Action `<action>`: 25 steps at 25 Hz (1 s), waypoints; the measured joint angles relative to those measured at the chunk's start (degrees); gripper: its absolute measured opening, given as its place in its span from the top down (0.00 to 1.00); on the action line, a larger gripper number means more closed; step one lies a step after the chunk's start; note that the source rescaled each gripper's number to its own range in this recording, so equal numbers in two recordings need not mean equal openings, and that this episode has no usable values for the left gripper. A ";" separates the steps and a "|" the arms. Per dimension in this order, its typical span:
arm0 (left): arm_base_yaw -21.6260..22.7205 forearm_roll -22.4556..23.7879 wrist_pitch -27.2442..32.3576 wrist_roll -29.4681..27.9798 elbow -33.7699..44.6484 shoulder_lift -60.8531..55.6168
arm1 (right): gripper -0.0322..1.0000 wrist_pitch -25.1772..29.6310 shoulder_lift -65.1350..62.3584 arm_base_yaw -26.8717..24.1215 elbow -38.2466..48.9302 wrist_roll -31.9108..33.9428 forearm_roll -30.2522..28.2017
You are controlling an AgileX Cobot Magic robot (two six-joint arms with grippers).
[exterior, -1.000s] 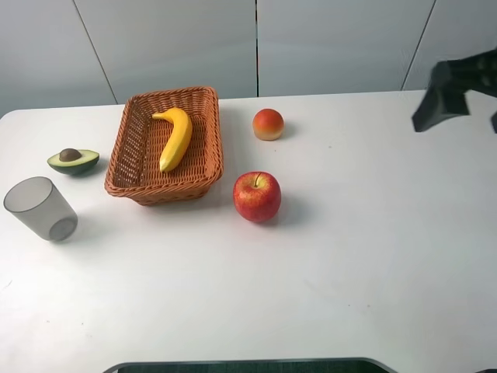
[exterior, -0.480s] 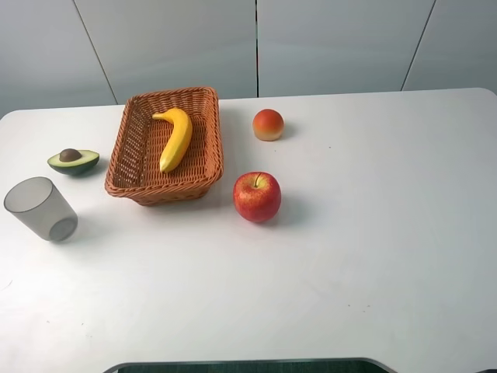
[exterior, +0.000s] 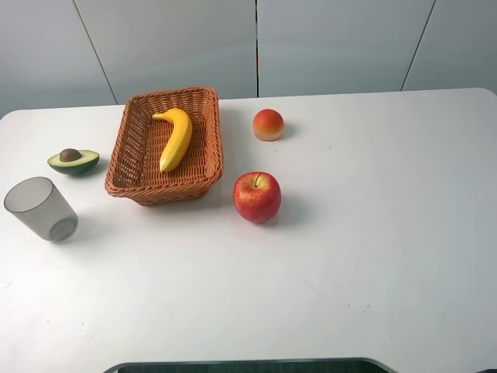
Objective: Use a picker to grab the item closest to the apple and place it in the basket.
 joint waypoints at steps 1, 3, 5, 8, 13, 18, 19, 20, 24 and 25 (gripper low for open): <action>0.00 0.00 0.00 0.00 0.00 0.00 | 0.00 -0.32 -1.60 0.00 0.86 0.00 0.00; 0.00 0.00 0.00 0.00 0.00 0.00 | 0.00 -1.16 -5.48 0.00 2.30 -0.24 0.00; 0.00 0.00 0.00 0.00 0.00 0.00 | 0.00 -1.75 -9.08 0.00 3.67 -0.63 0.00; 0.00 0.00 0.00 0.00 0.00 0.00 | 0.00 -2.12 -12.96 0.00 5.19 -1.24 0.37; 0.00 0.00 0.00 0.00 0.00 0.00 | 0.00 -2.12 -14.66 0.00 5.68 -1.92 0.48; 0.00 0.00 0.00 0.00 0.00 0.00 | 0.00 -2.25 -14.77 0.00 5.68 -1.92 1.86; 0.00 0.00 0.00 0.00 0.00 0.00 | 0.00 -2.25 -14.77 0.00 5.68 -1.92 2.45; 0.00 0.00 0.00 0.00 0.00 0.00 | 0.00 -2.25 -14.77 0.00 5.68 -1.92 3.11; 0.00 0.00 0.00 0.00 0.00 0.00 | 0.00 -2.25 -14.77 0.00 5.68 -1.92 3.83; 0.00 0.00 0.00 0.00 0.00 0.00 | 0.00 -2.25 -14.77 0.00 5.68 -1.92 4.11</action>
